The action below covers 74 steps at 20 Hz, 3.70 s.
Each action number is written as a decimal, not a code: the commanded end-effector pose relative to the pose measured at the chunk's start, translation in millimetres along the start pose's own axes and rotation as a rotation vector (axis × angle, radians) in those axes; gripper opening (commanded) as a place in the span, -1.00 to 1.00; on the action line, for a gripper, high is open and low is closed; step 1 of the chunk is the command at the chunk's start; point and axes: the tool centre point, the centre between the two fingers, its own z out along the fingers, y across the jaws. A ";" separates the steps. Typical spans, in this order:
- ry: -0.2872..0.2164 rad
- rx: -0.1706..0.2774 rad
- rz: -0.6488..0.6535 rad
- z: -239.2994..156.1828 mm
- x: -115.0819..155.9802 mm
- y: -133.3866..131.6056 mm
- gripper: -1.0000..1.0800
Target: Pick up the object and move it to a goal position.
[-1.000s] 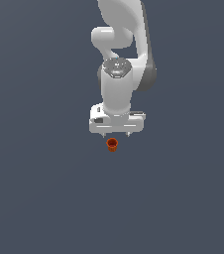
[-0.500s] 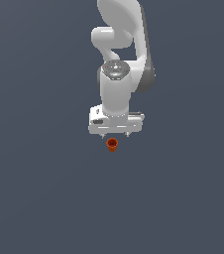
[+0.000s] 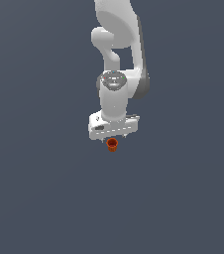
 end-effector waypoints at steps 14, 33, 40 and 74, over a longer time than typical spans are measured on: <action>-0.002 -0.004 -0.202 39.8 -16.9 2.1 0.92; -0.002 -0.004 -0.202 89.8 -17.4 2.5 0.92; -0.002 -0.004 -0.202 90.1 -17.3 2.5 -1.00; -0.001 -0.003 -0.202 -68.1 -98.2 30.0 -1.00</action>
